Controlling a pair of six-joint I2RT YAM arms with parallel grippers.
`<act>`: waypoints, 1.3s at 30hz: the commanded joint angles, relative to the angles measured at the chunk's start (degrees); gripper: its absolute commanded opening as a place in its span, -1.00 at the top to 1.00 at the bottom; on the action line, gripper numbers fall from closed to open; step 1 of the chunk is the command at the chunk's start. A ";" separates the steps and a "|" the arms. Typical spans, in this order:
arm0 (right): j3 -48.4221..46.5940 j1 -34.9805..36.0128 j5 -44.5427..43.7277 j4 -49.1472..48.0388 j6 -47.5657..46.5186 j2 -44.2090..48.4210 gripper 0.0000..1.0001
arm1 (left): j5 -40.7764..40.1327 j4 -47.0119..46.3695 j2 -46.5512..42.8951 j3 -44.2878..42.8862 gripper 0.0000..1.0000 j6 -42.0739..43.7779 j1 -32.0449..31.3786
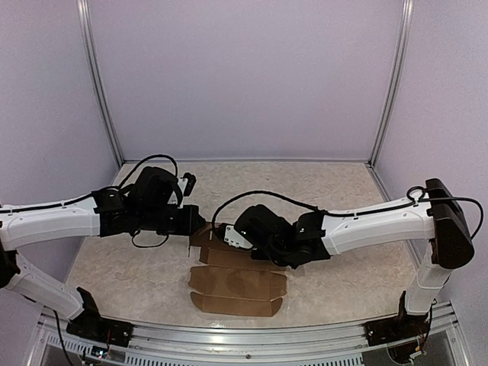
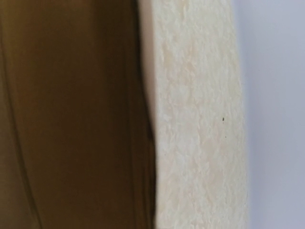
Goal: Fold the paper box
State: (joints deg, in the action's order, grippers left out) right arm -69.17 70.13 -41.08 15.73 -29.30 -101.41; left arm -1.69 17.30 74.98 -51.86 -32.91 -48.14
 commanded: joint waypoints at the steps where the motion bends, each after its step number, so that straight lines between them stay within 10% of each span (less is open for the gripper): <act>1: -3.16 0.66 -0.25 3.15 3.36 1.45 1.00 | -2.59 3.37 0.55 -3.07 1.00 0.43 -2.36; 39: -1.11 -0.51 8.21 7.32 17.72 8.25 1.00 | -5.20 3.30 -5.25 -2.79 1.00 -1.37 -4.24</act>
State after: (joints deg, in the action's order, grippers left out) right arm -69.28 70.50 -35.46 19.70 -14.24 -95.00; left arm -3.88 18.20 72.18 -56.14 -34.50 -51.90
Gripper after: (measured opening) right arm 0.005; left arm 0.004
